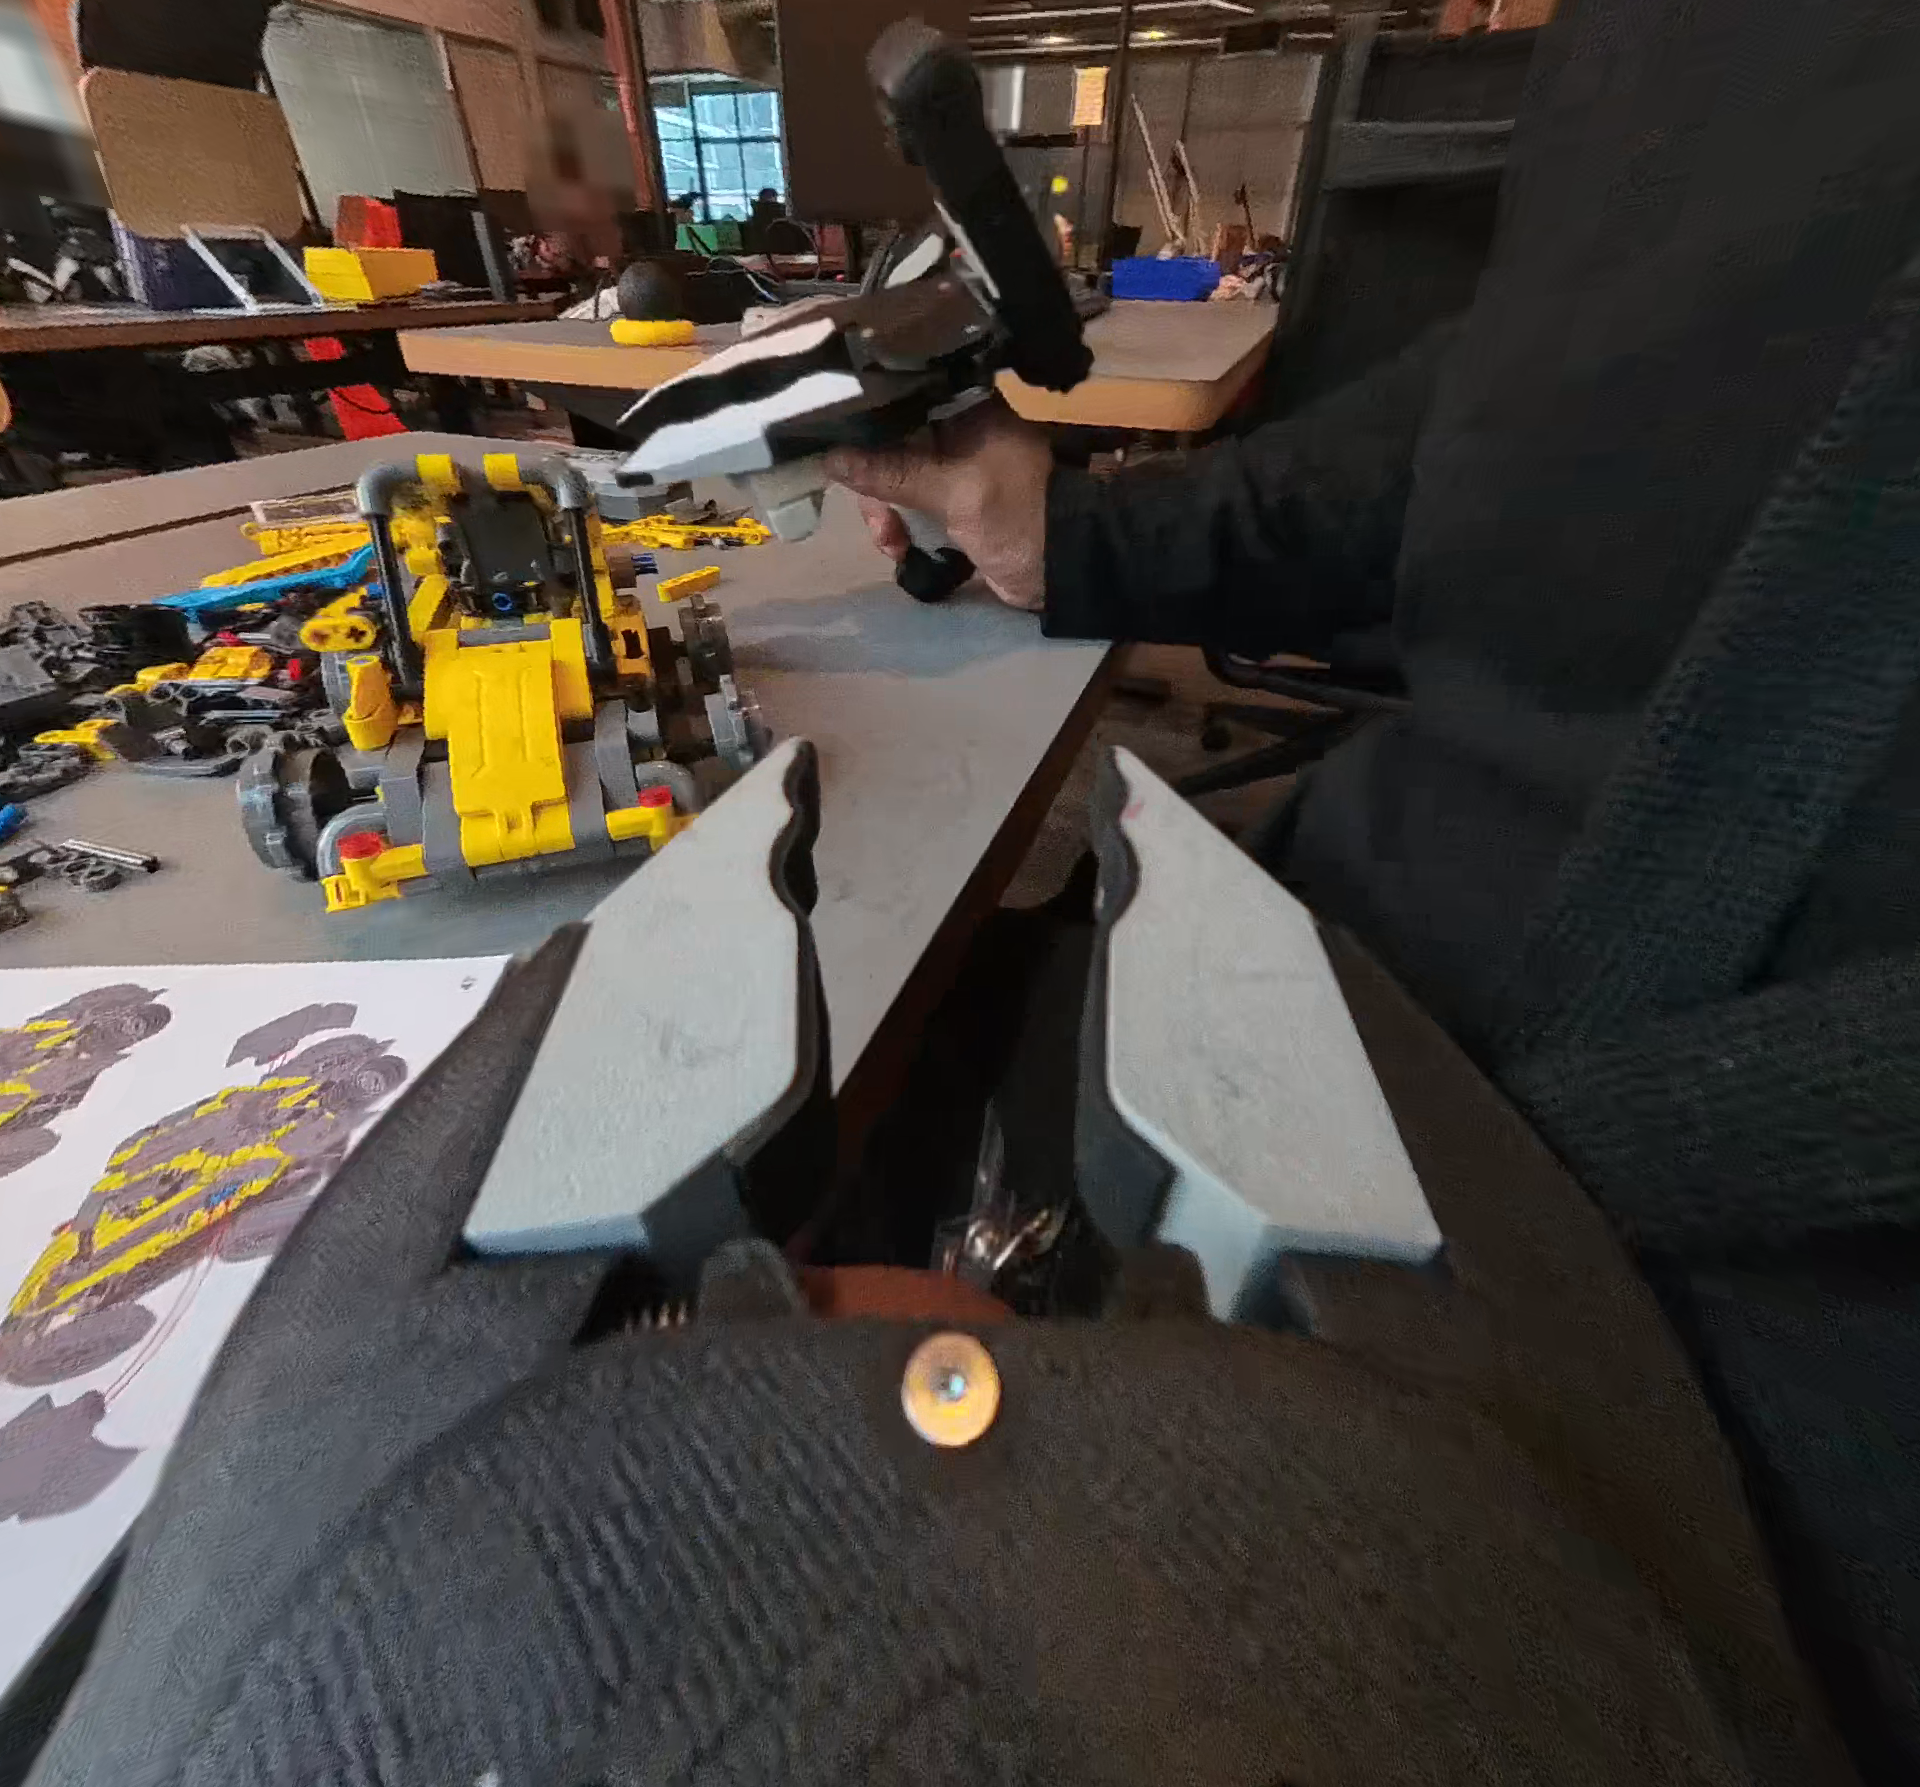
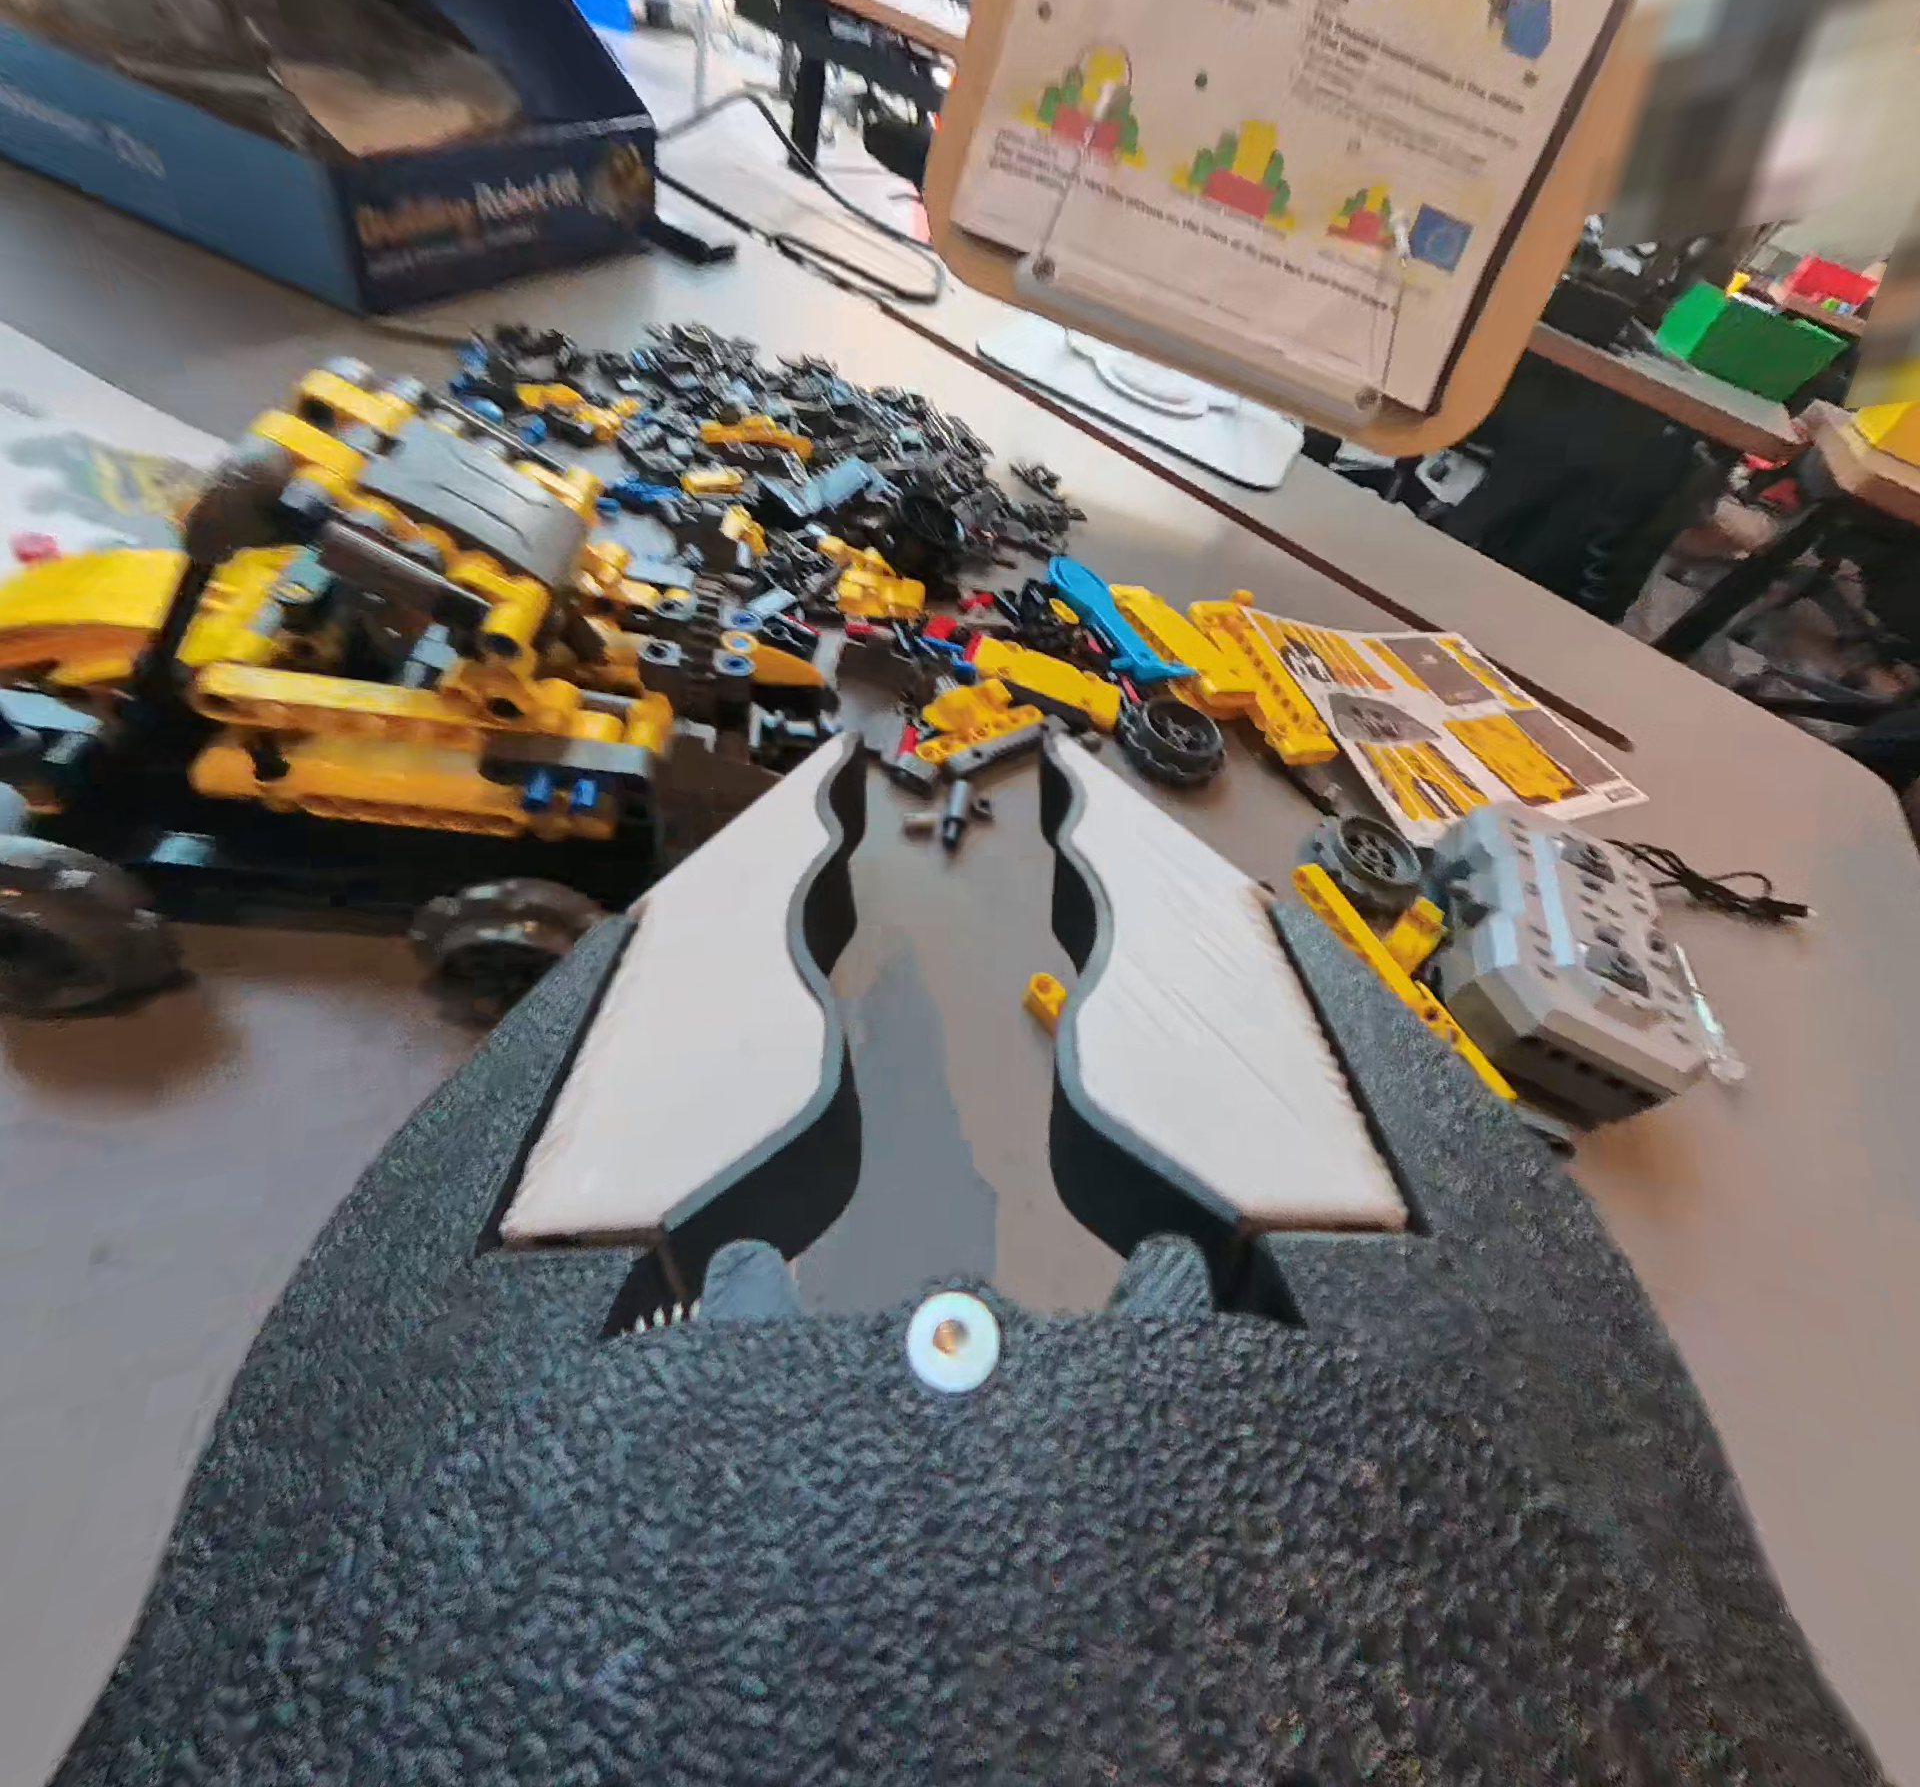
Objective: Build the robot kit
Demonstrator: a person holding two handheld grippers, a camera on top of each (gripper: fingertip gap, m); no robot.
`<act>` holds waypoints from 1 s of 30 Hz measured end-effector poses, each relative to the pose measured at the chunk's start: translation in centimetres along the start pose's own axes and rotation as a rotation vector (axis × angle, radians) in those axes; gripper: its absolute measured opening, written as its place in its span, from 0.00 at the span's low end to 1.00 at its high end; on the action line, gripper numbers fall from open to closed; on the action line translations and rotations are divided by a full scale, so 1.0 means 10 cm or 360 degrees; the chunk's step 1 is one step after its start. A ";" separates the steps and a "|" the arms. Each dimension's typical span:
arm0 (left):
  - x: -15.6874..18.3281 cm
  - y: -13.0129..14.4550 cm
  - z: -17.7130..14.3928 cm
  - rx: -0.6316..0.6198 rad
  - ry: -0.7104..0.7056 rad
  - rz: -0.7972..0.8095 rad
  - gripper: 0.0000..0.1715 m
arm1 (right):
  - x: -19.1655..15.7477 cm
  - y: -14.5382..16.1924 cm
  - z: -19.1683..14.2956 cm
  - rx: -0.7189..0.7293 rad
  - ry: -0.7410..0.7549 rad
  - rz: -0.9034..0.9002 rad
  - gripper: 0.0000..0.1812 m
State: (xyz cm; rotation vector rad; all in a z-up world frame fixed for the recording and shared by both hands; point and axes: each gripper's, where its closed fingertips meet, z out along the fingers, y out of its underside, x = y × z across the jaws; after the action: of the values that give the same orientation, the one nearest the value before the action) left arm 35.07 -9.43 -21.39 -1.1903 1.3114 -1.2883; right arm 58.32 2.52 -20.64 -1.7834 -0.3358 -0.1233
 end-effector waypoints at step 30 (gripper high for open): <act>0.73 1.07 0.04 -0.0572 0.0178 0.0020 0.06 | 0.06 -0.07 0.02 0.0061 0.0125 -0.0094 0.44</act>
State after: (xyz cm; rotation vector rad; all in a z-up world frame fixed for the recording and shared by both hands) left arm 34.25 -16.84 -32.00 -1.3659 1.6803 -1.1531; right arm 58.71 2.99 -19.86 -1.7262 -0.3322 -0.2265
